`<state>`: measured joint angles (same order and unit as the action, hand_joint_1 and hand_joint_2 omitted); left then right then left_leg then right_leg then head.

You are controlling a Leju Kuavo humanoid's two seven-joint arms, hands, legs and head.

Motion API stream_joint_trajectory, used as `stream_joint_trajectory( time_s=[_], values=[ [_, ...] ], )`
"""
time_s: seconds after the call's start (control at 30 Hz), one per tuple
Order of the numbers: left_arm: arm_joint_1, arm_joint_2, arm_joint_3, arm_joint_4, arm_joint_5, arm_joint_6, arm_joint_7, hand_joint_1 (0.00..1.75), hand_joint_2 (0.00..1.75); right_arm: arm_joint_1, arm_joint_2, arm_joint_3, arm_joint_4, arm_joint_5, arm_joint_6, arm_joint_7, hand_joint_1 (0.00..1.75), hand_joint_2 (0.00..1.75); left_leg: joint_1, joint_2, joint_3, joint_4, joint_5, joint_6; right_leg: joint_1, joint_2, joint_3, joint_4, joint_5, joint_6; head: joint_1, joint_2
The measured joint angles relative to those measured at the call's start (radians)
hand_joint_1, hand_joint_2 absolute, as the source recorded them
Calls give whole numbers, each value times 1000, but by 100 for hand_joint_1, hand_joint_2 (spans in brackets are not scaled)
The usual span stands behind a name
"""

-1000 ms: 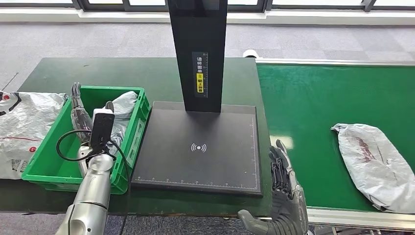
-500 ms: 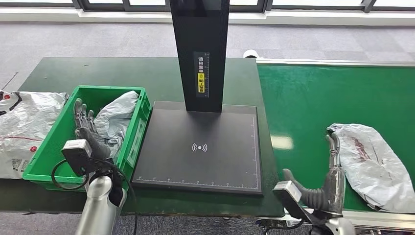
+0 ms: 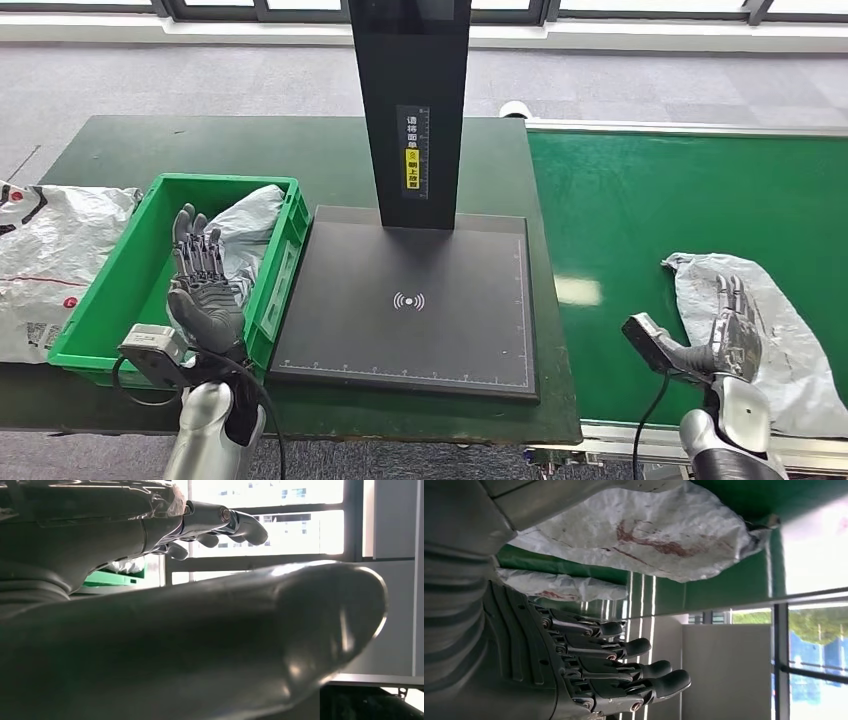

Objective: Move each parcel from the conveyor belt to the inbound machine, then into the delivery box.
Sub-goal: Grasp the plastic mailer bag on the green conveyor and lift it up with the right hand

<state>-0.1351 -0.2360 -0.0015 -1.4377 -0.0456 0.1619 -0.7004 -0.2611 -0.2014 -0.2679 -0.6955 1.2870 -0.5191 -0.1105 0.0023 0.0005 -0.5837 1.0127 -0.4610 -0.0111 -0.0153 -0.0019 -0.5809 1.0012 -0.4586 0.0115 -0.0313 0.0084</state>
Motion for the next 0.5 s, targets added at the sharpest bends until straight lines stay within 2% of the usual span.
stream_joint_trajectory(
  time_s=[0.13,0.23,0.5],
  values=[
    [0,0,0,1,2,3,0,0,0,-24,-74,-26,118,-19,29,27,0,175,0,-3,-2,0,0,0,0,-2,0,0,0,0,0,0],
    [-1,0,0,4,2,3,0,0,0,-25,-106,-48,173,-28,40,35,0,175,-1,-3,-2,0,-1,1,-1,-2,-1,0,0,0,0,0],
    [5,-4,0,8,-34,2,0,0,0,-36,-128,-81,266,-2,144,148,0,175,-1,-2,-2,0,-1,1,-1,-1,-1,0,0,0,0,0]
  ],
)
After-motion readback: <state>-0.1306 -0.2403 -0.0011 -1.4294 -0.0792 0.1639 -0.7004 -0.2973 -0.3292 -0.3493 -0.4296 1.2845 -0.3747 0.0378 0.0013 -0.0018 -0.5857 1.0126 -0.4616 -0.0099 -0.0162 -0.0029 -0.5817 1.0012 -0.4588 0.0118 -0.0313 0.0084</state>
